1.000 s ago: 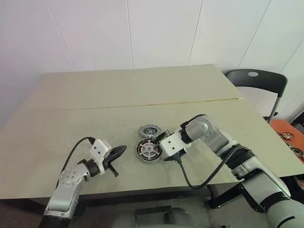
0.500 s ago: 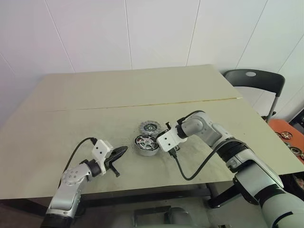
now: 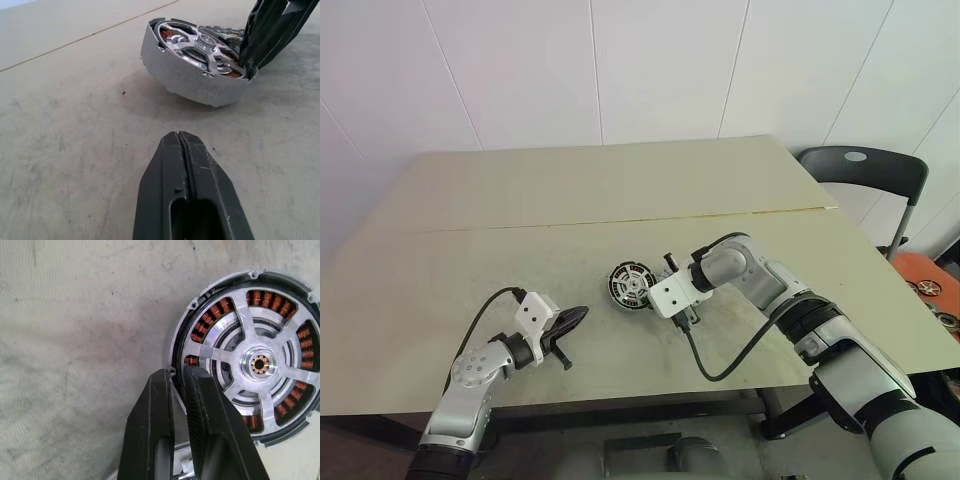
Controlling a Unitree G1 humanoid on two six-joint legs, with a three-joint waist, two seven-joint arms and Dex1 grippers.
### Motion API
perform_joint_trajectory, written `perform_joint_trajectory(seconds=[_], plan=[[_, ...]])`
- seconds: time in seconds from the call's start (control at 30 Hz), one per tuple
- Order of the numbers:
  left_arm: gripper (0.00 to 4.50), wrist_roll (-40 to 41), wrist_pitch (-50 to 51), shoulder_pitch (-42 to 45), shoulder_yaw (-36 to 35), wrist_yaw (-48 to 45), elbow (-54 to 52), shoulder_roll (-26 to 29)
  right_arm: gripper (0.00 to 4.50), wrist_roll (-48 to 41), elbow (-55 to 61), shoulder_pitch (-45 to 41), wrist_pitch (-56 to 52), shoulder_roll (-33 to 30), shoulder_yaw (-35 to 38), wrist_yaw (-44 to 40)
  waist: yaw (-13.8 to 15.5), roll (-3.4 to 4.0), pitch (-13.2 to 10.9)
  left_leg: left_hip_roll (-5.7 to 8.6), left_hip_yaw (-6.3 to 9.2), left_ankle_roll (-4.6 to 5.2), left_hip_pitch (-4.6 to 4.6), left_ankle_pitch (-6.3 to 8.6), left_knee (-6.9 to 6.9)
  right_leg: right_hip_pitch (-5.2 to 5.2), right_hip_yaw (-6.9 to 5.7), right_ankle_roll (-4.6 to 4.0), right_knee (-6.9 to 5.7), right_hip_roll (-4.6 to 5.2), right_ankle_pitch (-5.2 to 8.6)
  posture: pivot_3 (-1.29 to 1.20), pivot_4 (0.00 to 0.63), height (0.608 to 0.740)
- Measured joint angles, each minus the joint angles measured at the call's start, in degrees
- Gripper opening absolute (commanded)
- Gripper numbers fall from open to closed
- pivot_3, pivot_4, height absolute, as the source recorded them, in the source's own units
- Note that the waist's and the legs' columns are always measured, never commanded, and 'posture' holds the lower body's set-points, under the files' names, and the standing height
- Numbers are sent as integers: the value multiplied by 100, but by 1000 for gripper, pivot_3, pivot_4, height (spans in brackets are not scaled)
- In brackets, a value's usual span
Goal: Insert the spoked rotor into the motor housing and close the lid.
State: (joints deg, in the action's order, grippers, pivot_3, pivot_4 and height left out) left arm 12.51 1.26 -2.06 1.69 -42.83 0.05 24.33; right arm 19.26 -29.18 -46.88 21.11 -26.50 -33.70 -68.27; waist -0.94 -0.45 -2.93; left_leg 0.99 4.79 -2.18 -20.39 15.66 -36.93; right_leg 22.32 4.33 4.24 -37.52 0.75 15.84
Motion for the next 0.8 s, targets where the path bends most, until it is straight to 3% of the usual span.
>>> perform_joint_trajectory(seconds=[0.5, 0.8], plan=[[0, 245, 55, -248, 71, -328, -256, 153, 77, -868, 1101, 322, -1200, -472, 89, -1416, 18, 3, -2, 0, 1, 0, -1, 0, -1, 0, -3, 0, 1, 2, 1, 0, 0, 740], [0, 452, 56, -510, -37, -592, -626, 293, 77, -973, 1216, 433, -1544, -542, 99, -1487, 19, 3, -2, 1, -1, 0, 1, 0, -2, -5, -4, 0, 5, 2, 3, 0, 0, 740]])
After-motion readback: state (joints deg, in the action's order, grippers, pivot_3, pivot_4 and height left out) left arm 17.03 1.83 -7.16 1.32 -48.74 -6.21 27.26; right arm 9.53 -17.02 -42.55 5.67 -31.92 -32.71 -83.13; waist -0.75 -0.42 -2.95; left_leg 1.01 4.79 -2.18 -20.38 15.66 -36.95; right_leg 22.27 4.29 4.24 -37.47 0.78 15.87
